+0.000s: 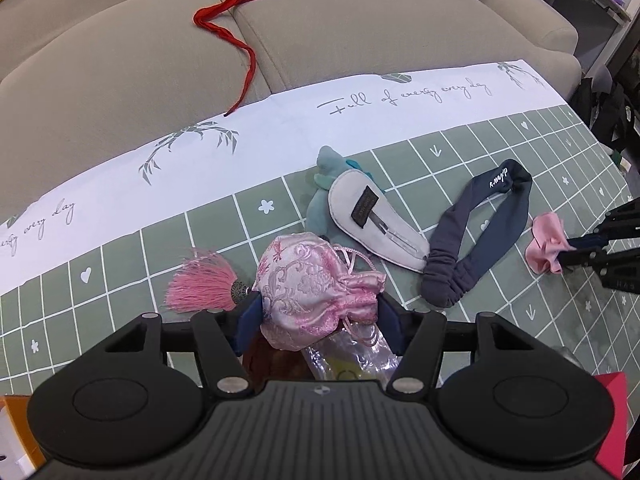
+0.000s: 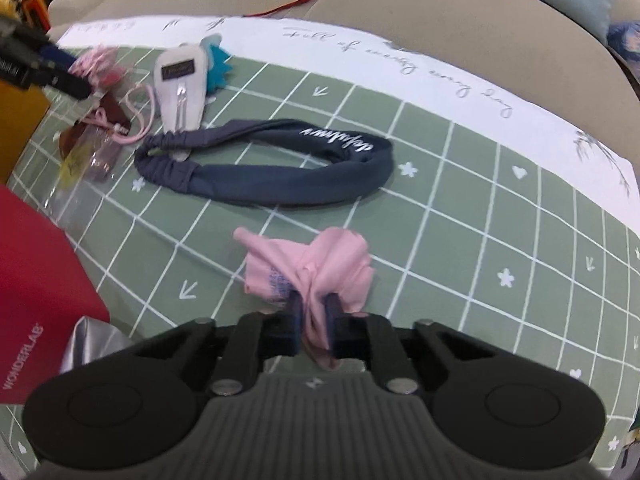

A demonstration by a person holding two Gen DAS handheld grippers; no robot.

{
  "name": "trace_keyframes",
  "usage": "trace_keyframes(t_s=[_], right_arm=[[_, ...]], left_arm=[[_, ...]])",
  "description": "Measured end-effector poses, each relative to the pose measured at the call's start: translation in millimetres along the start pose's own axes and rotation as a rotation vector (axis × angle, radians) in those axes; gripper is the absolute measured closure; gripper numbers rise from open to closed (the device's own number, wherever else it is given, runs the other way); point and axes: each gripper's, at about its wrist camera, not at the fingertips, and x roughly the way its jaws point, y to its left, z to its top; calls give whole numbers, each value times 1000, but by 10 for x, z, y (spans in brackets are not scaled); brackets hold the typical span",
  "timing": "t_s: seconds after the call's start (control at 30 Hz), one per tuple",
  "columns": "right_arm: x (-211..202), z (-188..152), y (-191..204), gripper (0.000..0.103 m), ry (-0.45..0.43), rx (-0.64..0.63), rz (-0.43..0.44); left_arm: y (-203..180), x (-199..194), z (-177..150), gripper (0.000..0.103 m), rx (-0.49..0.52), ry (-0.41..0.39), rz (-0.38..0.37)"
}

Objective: Organize soft objects
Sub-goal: 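Grasp the pink embroidered pouch with the left tool while the right tool grasps the pink cloth, then lift the pink pouch with the left tool while the right tool carries the pink cloth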

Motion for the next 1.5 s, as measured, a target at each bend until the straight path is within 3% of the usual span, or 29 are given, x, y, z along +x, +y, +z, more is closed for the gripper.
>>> trace_keyframes(t_s=[0.27,0.67,1.07,1.5], right_arm=[[-210,-10,-143,98,-52,88,47],[-319,-39,-132,98,-66,77,22],[-580,-75,-46,98,-112,65,-10],[-980,-126,308,98,-151,31,-81]], left_arm=[[-48,-83,1,33,7,-5,8],[-192,-324,2,33,35,-23,26],[-241,-908,-133,33,44,-86,54],[-91,-1591,-531,33,32,-154,88]])
